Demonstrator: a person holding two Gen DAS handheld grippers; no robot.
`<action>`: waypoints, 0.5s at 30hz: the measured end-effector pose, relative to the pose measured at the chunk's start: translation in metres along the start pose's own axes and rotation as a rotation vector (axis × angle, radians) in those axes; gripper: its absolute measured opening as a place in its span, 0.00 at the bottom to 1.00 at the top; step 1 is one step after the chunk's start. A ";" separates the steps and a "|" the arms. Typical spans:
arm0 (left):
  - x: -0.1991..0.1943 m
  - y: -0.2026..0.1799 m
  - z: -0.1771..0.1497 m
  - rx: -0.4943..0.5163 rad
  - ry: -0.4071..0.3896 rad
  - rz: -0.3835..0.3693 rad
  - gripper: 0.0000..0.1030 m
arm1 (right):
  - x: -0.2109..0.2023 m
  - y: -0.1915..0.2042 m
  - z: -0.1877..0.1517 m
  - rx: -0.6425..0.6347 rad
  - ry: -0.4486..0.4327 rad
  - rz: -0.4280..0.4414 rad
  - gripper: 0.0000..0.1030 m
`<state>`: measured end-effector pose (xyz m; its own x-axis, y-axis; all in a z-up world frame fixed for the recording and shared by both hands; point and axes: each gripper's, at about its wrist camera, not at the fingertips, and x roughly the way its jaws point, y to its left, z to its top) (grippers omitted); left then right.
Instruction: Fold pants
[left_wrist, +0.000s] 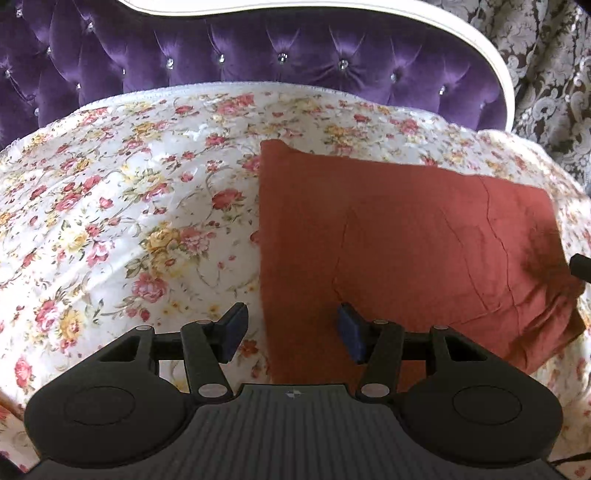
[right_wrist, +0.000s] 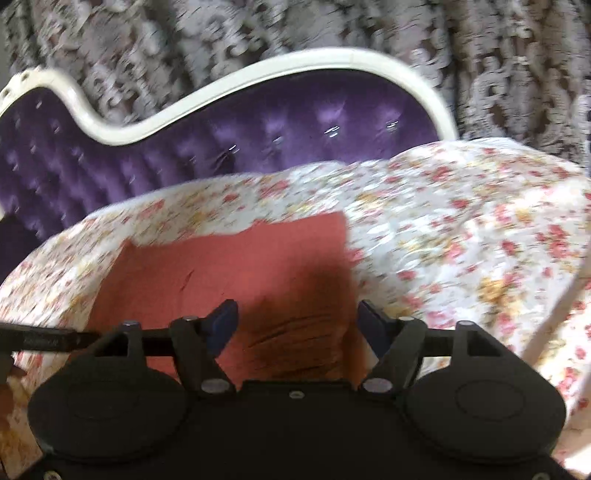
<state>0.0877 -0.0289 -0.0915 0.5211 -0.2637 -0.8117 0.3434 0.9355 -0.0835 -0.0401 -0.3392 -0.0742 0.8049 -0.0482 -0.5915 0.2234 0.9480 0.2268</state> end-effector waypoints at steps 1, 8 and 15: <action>0.002 0.000 0.001 -0.005 0.001 -0.004 0.51 | 0.003 -0.005 0.002 0.012 0.006 -0.010 0.73; 0.010 0.002 0.009 -0.022 -0.006 -0.042 0.51 | 0.042 -0.036 0.005 0.151 0.126 0.075 0.73; 0.022 -0.005 0.016 0.006 -0.020 -0.078 0.65 | 0.057 -0.030 0.002 0.126 0.139 0.156 0.75</action>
<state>0.1101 -0.0436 -0.0999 0.5080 -0.3401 -0.7914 0.3877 0.9107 -0.1425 0.0001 -0.3715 -0.1132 0.7537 0.1478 -0.6404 0.1759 0.8935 0.4132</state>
